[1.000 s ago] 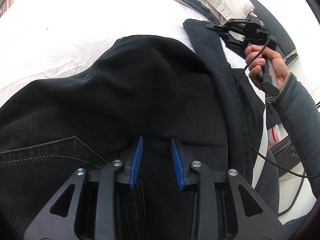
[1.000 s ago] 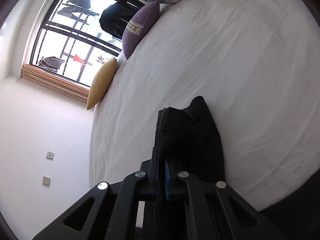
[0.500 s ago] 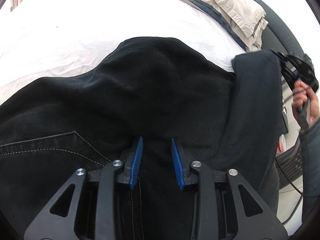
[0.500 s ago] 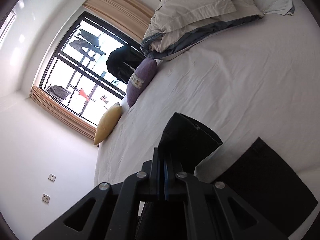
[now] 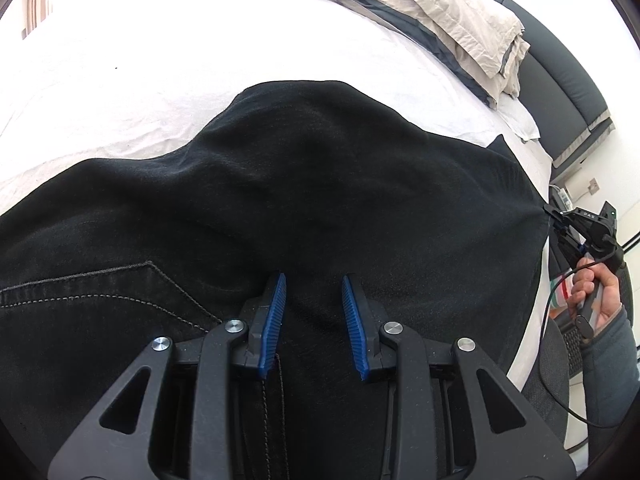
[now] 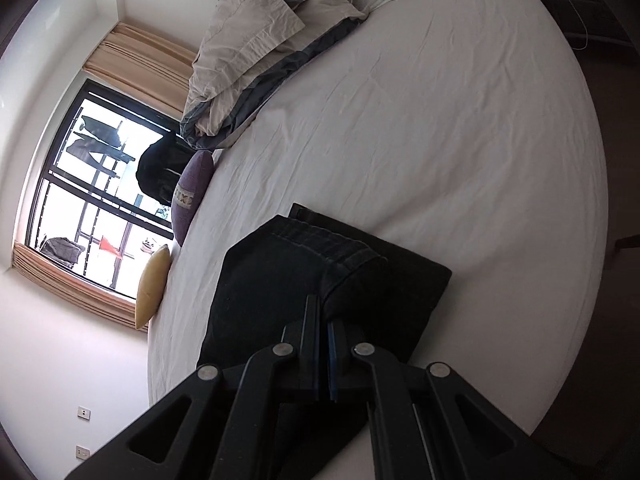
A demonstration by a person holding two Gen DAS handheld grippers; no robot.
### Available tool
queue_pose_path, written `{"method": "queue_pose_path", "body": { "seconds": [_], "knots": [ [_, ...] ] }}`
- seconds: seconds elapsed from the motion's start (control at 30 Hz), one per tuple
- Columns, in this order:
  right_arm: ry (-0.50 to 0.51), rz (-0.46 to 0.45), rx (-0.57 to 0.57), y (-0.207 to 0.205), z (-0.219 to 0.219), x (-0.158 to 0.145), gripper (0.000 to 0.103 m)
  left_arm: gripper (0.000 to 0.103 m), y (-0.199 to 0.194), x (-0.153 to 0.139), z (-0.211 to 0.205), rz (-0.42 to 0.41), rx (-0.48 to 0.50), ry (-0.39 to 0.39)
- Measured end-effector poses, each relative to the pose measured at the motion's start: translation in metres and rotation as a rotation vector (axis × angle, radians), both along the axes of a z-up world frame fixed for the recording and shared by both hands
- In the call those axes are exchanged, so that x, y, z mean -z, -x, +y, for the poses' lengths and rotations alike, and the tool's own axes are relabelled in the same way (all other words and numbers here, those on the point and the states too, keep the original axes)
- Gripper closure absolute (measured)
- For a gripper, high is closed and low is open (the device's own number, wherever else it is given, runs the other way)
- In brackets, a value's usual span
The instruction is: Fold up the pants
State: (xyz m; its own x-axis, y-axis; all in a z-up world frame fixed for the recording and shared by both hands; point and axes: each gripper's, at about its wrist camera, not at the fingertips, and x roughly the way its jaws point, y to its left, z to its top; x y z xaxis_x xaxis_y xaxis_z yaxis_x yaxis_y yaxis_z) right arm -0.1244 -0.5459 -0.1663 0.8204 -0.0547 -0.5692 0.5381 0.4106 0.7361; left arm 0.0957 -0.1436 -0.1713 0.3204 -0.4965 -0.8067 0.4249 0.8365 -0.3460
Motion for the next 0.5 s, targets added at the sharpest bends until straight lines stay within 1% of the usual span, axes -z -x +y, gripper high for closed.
{"method": "queue_pose_path", "body": {
  "seconds": [0.1,0.13,0.2,0.23,0.27,0.3,0.33,0.4,0.5],
  "knots": [
    [0.022,-0.019,0.022,0.004,-0.002,-0.009,0.099,0.074,-0.001,-0.001,0.000,-0.004,-0.001,-0.005],
    [0.047,-0.034,0.026,0.006,-0.001,-0.015,0.099,0.074,0.000,-0.002,0.000,-0.006,-0.001,-0.005],
    [0.115,-0.019,0.021,0.008,0.004,-0.023,0.099,0.074,0.001,-0.002,0.001,-0.009,-0.001,-0.003],
    [0.119,0.005,0.018,0.008,0.005,-0.019,0.099,0.074,0.002,-0.001,0.001,-0.012,-0.002,-0.001],
    [0.074,0.036,0.029,0.010,0.001,-0.008,0.099,0.074,0.003,-0.001,0.002,-0.015,-0.002,0.001],
    [0.014,0.056,0.053,0.016,-0.003,0.007,0.099,0.074,0.003,-0.001,0.002,-0.019,-0.001,0.000],
    [-0.026,0.067,0.077,0.023,-0.005,0.016,0.099,0.074,0.004,-0.001,0.001,-0.022,0.001,-0.003],
    [-0.021,0.086,0.083,0.029,-0.002,0.020,0.099,0.074,0.005,-0.002,0.001,-0.025,0.002,-0.002],
    [-0.016,0.131,0.063,0.024,-0.003,0.023,0.100,0.074,0.005,-0.003,-0.002,-0.031,0.001,-0.006]
  ]
}}
